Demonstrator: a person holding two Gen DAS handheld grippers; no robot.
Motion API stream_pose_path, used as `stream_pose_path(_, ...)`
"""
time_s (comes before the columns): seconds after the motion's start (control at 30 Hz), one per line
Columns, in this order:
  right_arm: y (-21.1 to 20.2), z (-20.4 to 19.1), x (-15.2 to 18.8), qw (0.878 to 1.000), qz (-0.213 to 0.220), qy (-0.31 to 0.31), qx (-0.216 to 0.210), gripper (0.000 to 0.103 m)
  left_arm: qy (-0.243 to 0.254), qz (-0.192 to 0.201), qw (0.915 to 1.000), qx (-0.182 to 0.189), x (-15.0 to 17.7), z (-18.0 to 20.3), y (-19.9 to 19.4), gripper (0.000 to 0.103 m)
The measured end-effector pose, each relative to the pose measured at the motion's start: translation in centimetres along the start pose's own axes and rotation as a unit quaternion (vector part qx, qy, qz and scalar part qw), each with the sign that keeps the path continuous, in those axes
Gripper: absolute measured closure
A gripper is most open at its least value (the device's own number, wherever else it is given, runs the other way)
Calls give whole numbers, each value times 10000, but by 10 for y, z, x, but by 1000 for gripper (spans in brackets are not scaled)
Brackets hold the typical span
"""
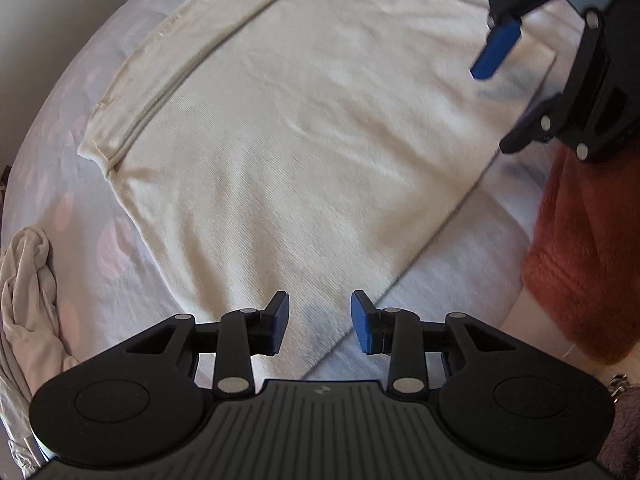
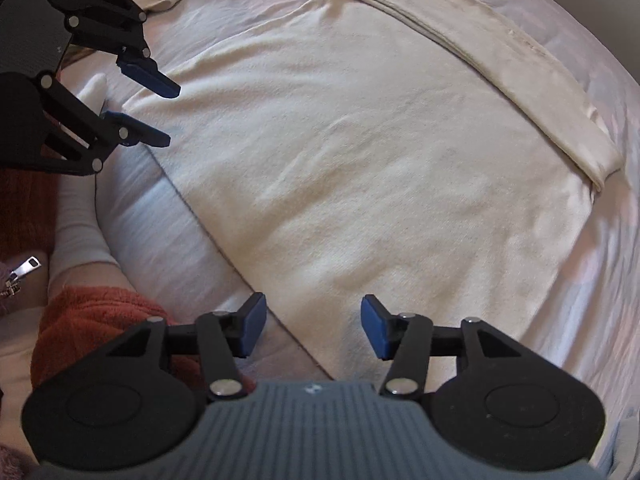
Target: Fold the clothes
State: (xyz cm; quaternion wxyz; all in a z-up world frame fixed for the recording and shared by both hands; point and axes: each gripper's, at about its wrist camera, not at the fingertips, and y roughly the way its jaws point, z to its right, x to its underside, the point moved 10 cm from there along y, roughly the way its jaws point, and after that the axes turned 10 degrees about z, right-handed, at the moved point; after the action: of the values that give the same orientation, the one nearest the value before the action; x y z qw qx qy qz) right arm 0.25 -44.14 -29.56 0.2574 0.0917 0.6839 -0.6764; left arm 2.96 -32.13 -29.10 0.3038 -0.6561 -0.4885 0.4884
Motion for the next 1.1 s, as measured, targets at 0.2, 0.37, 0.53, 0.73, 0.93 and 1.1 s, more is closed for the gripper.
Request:
stream_pose_path(0.2,12,-13,8,9984,-430,-360,-41,37,664,-371,9968,-249,11,12,18,57)
stream_pose_path(0.37,21,-6,12,9971,-723,-226,107,31,535,-561,9963,-364,13,3,29,43)
stream_pose_path(0.53,29,-4,13,9947,-864,-414,382,30,218,-562,9978,-288,15,-4,31,45)
stream_pose_path(0.73,28,-2,15,9944,-816,-477,477,41,-399,-442,9977,-320,10,-21,31,82)
stream_pose_path(0.93,16,10,15,9926,-510,-498,979,97,-789,-295,9946,-612,9,-37,24,99)
stream_pose_path(1.1,1,20,6,9891,-50,-484,1390,98,-1129,63,9899,-854,-1,-52,7,100)
